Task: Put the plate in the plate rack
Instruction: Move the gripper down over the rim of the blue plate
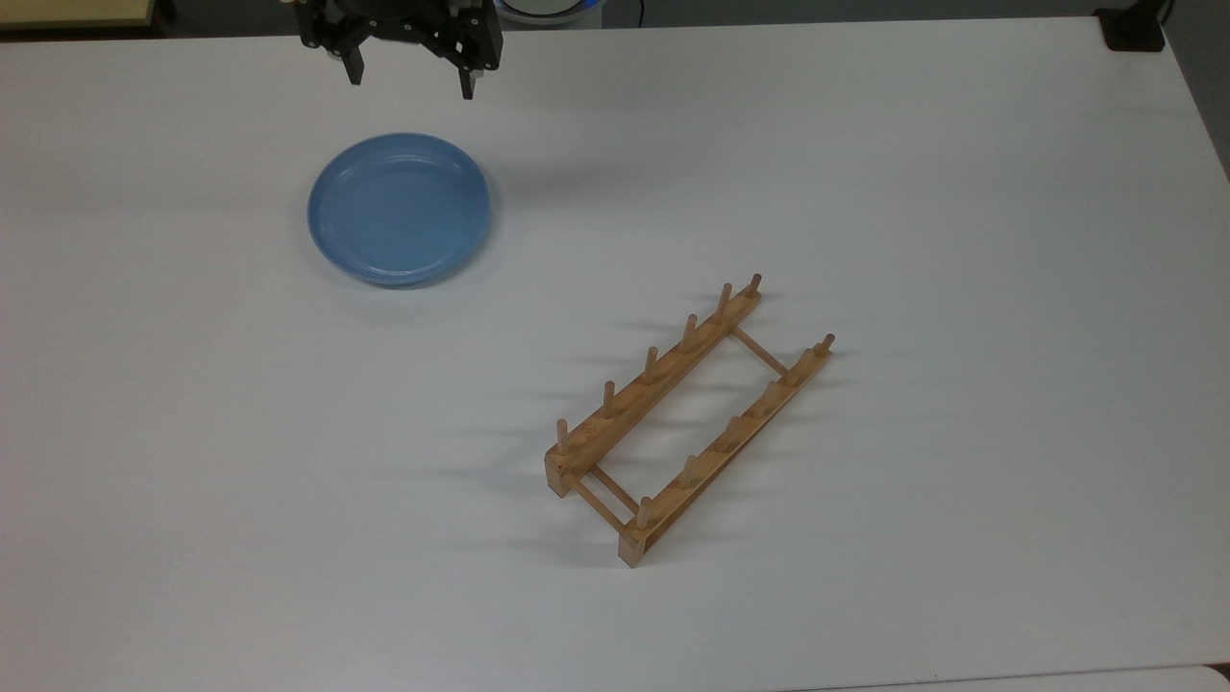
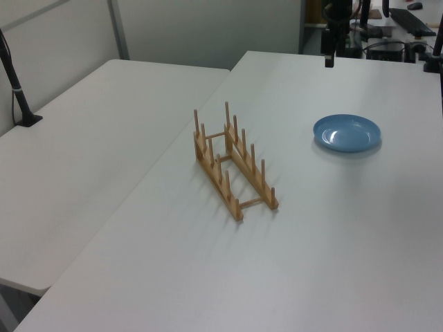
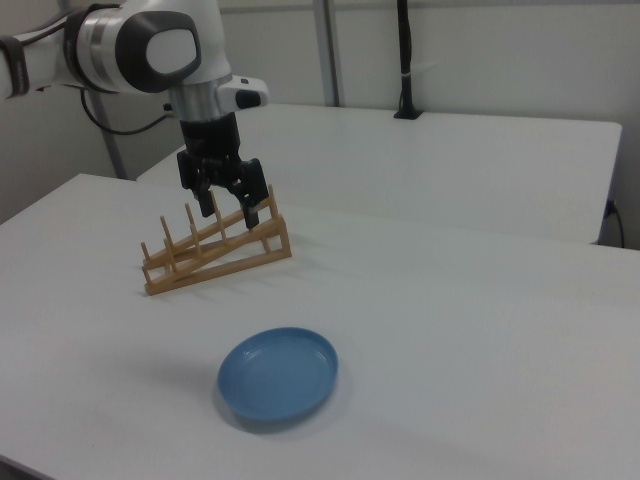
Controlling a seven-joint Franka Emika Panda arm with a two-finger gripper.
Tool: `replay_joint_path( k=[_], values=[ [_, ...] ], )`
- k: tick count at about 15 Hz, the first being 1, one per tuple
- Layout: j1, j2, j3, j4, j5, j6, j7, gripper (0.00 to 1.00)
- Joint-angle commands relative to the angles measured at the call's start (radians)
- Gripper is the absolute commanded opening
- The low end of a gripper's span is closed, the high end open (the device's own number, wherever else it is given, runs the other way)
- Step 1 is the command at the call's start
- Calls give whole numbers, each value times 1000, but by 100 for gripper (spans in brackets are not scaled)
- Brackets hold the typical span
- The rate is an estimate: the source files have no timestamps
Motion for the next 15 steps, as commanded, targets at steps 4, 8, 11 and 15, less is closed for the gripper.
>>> replay_joint_path(
  k=[4,8,11,15],
  values=[
    [2,21,-21,15,30,-23,-47,100],
    [2,23,-21,15,37,-23,-62,100],
    [2,41,-22,15,49,-29,-128,100],
    [-6,102,-91,25,123,-23,-260,97]
  ],
)
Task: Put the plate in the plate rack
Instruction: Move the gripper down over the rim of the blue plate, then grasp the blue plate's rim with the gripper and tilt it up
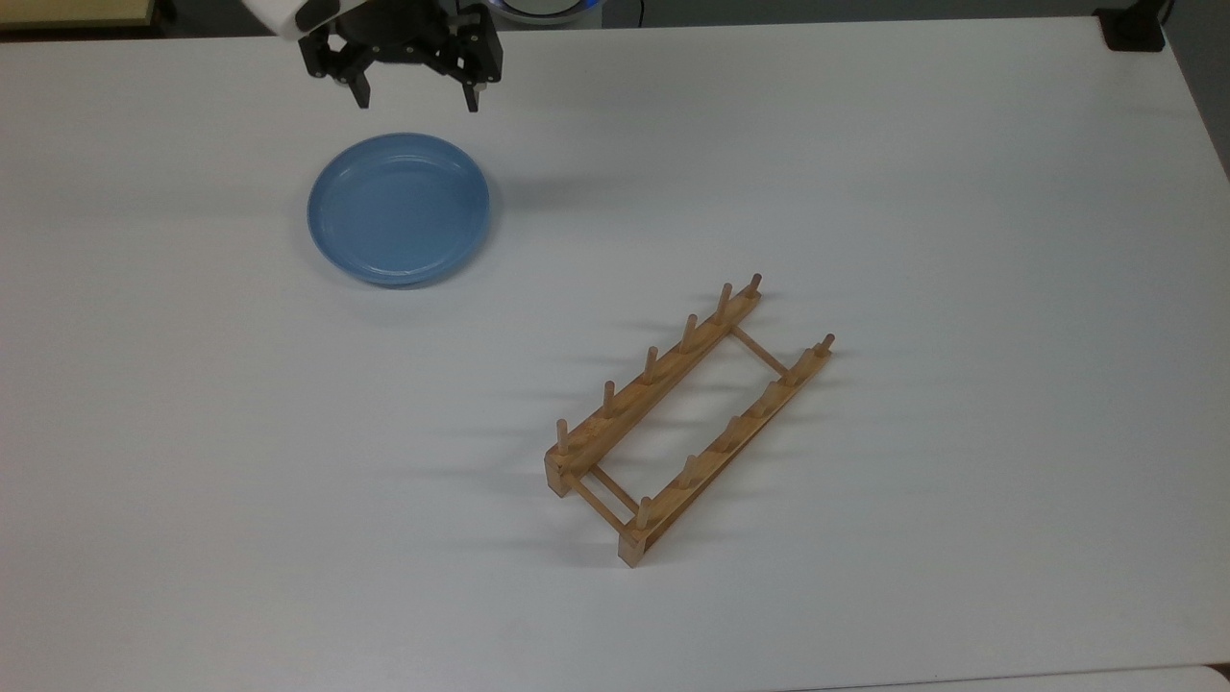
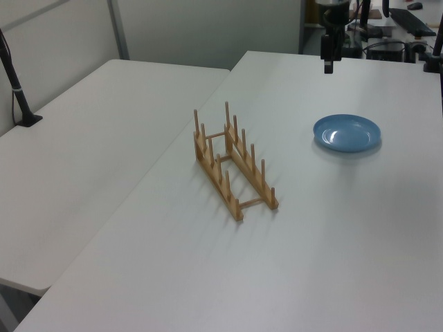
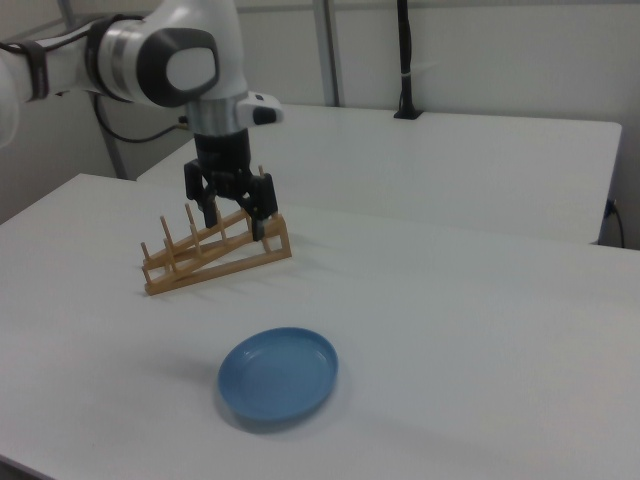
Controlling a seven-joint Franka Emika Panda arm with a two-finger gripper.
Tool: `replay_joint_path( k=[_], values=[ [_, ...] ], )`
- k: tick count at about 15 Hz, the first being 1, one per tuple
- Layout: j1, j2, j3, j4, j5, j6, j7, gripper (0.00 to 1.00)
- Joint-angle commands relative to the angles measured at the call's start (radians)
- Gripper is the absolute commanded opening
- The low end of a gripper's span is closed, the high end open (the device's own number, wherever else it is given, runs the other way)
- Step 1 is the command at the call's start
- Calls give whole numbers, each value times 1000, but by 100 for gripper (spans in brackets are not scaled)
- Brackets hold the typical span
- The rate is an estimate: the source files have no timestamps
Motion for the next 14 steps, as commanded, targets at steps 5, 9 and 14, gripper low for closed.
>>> replay_joint_path(
  k=[5,9,14],
  values=[
    [-6,204,-127,41,60,-20,-336,87],
    [-32,324,-139,33,43,110,-434,74],
    [-69,384,-142,5,2,212,-453,72]
  ],
)
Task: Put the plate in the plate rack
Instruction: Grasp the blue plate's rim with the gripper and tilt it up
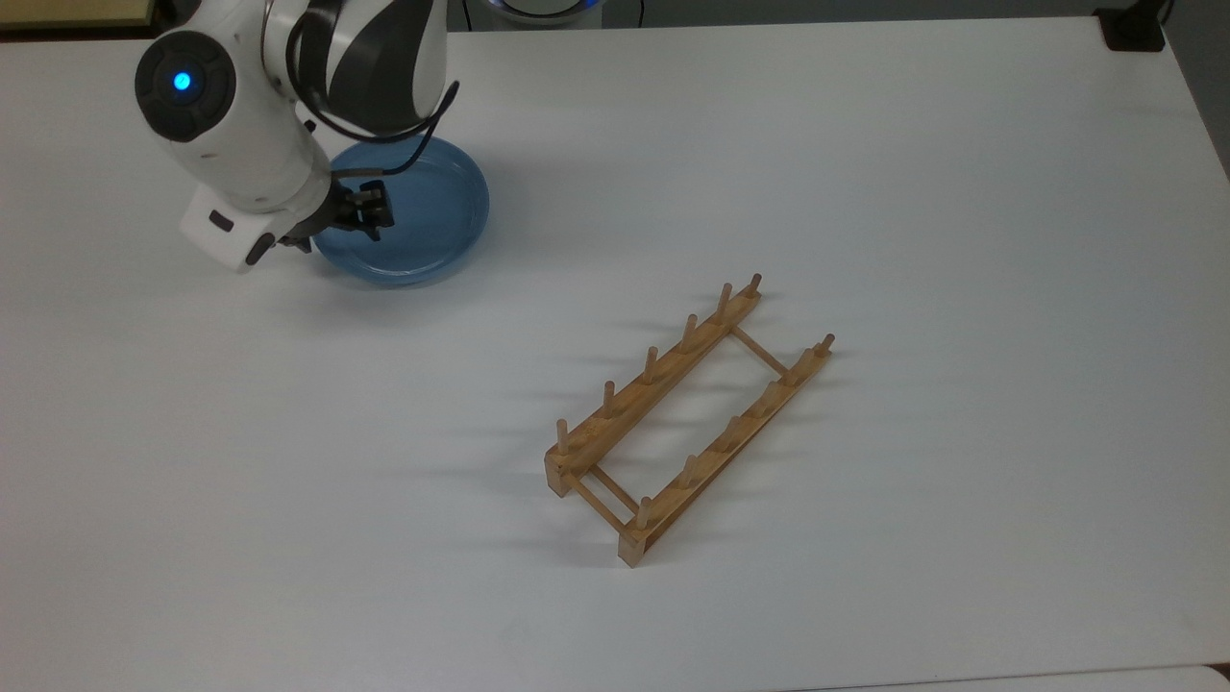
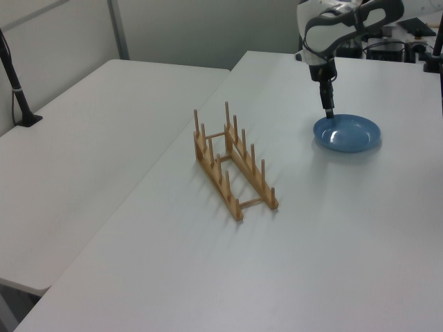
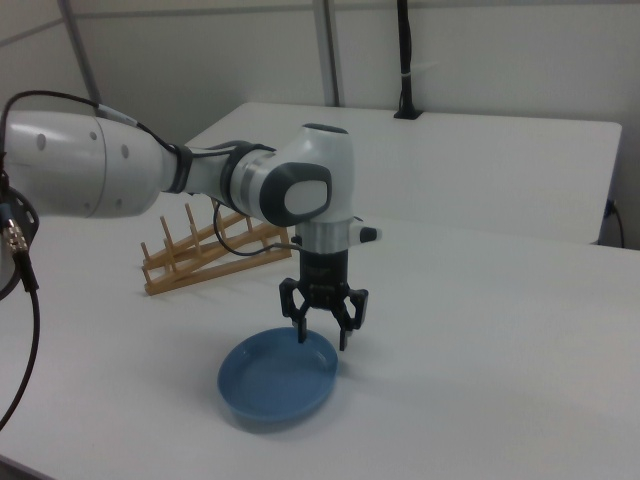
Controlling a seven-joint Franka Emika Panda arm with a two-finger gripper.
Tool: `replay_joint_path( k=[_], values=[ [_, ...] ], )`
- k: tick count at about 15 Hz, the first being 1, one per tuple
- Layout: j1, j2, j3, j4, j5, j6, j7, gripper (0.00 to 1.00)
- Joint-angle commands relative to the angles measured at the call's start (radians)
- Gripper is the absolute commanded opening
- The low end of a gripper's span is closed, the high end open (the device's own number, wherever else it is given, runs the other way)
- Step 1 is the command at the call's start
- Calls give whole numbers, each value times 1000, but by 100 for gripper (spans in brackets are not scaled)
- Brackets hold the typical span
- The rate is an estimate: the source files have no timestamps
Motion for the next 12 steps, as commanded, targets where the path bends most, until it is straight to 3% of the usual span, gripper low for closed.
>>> replay_joint_path(
  k=[1,3,6,9,10,12],
  values=[
    [-8,17,-8,-16,-34,40,-44,71],
    [-6,23,-8,-27,-37,52,-49,61],
    [0,35,-8,-42,-54,60,-49,34],
    [3,41,-6,-48,-58,69,-49,15],
    [3,40,-6,-48,-58,68,-54,5],
    [3,32,-8,-42,-60,59,-92,0]
  ],
)
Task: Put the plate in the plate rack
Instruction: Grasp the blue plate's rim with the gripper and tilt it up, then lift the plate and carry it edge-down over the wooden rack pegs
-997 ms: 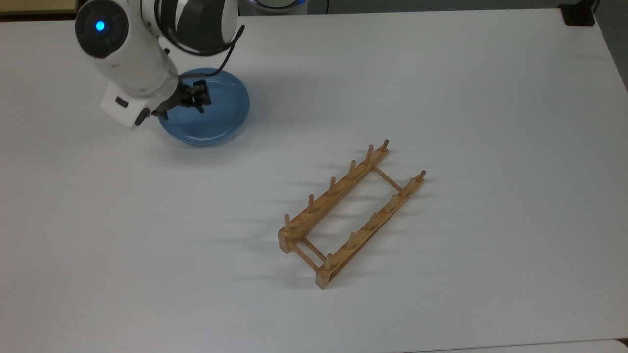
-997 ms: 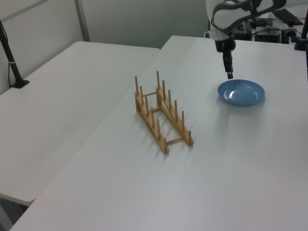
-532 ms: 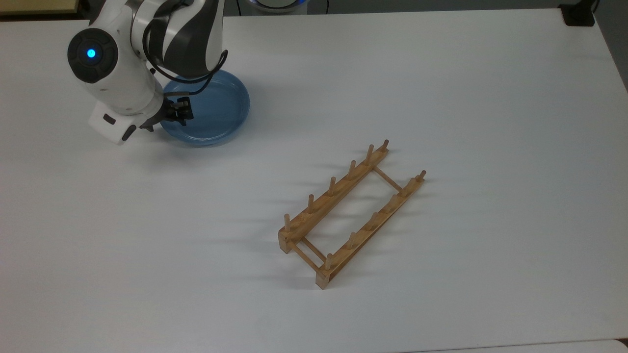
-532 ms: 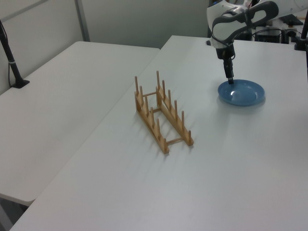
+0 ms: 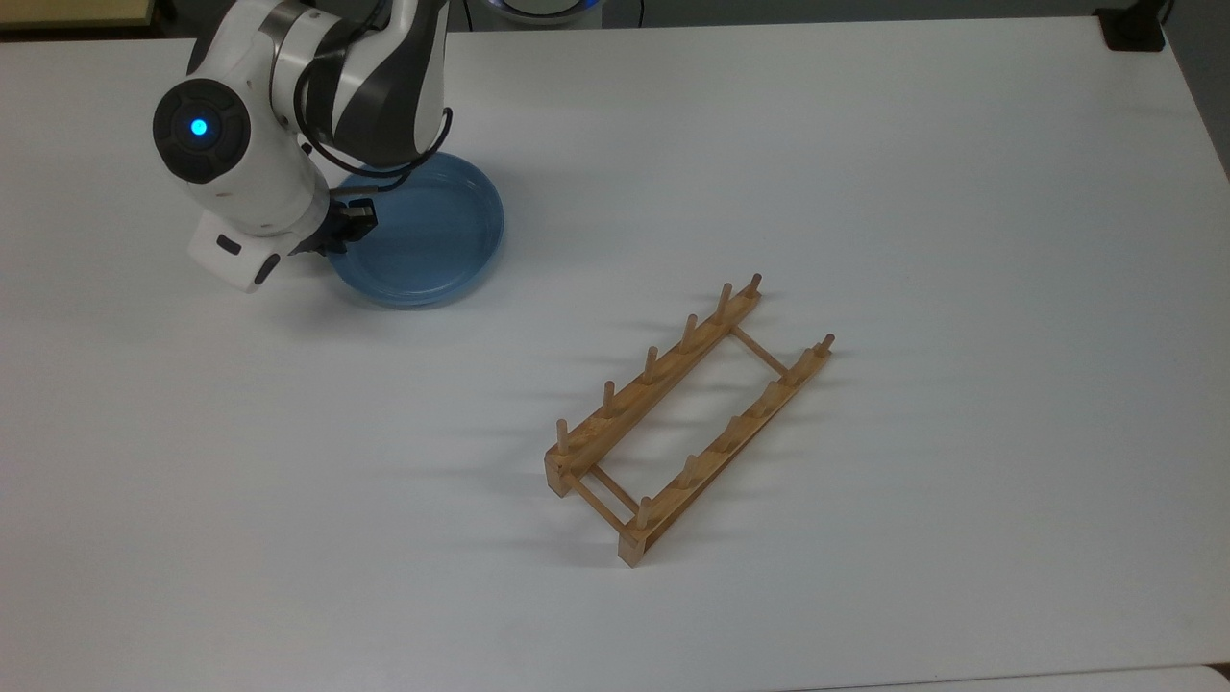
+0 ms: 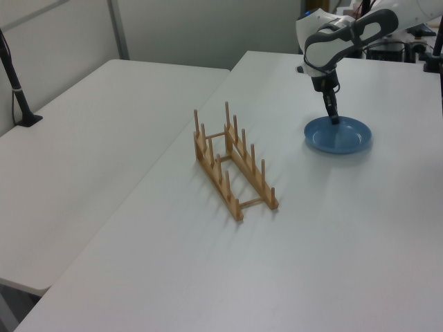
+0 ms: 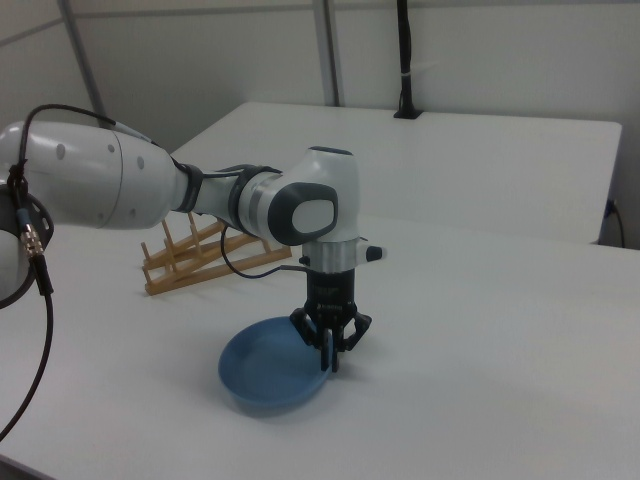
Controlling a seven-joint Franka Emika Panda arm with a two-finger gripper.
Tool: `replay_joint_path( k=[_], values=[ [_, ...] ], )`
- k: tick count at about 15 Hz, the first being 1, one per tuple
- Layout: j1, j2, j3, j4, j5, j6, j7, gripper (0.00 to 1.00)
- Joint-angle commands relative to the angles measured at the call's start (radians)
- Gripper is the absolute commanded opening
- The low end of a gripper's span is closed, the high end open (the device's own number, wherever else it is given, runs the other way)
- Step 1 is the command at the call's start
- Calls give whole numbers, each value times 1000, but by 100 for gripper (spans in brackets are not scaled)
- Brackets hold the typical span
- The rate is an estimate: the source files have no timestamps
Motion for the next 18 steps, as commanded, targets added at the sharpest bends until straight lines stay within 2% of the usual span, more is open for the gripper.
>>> replay_joint_path(
  k=[1,4,6,10,12,15,16,18],
  values=[
    [13,-23,-10,-13,-11,24,-47,0],
    [13,-95,-28,78,20,22,-36,0],
    [13,-118,-33,112,61,25,-36,0],
    [17,-141,-41,248,133,45,23,0],
    [62,-161,-41,303,137,117,82,0],
    [137,-203,-41,307,120,292,138,0],
    [169,-203,-42,307,92,341,166,0],
    [227,-201,-41,307,-30,419,271,0]
  ],
)
